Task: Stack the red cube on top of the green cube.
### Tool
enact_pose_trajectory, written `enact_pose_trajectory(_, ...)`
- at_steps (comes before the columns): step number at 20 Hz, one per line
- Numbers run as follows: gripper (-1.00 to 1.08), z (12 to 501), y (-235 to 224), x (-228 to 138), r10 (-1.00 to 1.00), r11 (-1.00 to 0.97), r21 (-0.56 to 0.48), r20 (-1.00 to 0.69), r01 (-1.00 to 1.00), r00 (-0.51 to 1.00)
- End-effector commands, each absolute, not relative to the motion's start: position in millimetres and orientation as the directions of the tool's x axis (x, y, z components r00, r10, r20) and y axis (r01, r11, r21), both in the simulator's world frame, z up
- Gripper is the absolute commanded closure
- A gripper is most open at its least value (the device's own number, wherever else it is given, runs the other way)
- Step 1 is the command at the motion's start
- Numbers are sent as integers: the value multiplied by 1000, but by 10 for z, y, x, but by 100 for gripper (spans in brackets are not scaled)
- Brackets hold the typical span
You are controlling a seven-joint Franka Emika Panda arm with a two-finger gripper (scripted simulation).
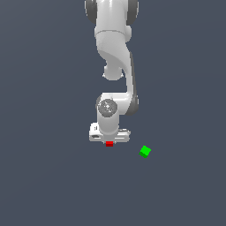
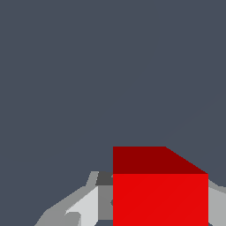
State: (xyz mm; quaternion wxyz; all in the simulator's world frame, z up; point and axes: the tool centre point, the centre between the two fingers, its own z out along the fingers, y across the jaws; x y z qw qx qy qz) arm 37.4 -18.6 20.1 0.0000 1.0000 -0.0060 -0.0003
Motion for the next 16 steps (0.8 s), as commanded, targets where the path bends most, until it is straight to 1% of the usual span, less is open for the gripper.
enact_pose_trajectory(1, 108, 200, -184, 377, -12, -1000, 0, 0, -12, 1000)
enact_pose_trajectory(10, 108, 226, -189, 375, -12, -1000, 0, 0, -12, 1000)
enact_pose_trajectory(16, 108, 449, -188, 367, -12, -1000, 0, 0, -12, 1000)
